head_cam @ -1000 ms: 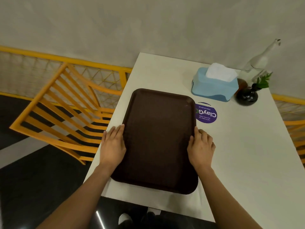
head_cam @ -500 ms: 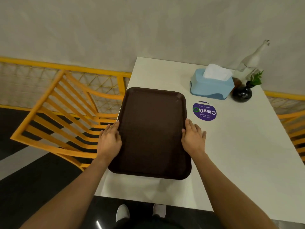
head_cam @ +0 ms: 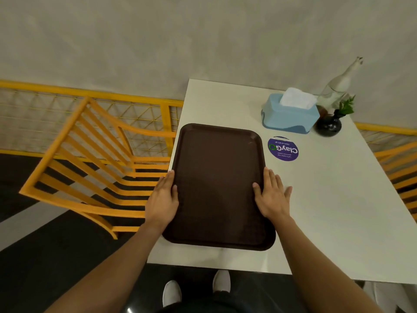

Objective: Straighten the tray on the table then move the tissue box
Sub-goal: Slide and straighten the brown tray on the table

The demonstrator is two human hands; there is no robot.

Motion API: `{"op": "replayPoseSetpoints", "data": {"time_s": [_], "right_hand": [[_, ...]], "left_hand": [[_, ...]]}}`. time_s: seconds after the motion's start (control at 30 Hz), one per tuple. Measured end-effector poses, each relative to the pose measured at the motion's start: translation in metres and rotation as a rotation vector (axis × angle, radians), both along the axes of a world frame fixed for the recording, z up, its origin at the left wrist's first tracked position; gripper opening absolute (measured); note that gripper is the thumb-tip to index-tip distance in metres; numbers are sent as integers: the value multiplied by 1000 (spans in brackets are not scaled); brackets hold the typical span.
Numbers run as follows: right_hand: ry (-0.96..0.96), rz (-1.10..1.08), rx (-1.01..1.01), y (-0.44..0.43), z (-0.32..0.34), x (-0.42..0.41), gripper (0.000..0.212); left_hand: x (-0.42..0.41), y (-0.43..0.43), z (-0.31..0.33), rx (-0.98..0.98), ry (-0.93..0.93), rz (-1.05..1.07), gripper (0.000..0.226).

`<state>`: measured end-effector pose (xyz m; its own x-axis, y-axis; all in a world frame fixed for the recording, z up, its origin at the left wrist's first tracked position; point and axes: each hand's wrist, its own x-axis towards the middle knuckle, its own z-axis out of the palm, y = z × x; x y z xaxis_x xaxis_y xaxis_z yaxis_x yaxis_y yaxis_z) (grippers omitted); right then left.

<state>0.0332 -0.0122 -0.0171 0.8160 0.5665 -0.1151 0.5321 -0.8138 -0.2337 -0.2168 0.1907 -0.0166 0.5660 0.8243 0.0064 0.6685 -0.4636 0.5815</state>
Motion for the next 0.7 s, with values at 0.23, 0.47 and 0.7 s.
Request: {"op": "replayPoseSetpoints", "data": {"time_s": [0.23, 0.47, 0.7], "right_hand": [[-9, 1, -19, 9, -1, 12, 68], [-24, 10, -22, 12, -2, 21, 68], [-16, -7, -9, 13, -5, 25, 69]], "left_hand": [[12, 5, 4, -20, 35, 15, 53], [18, 6, 5, -12, 48, 29, 53], [21, 7, 4, 36, 48, 29, 53]]}}
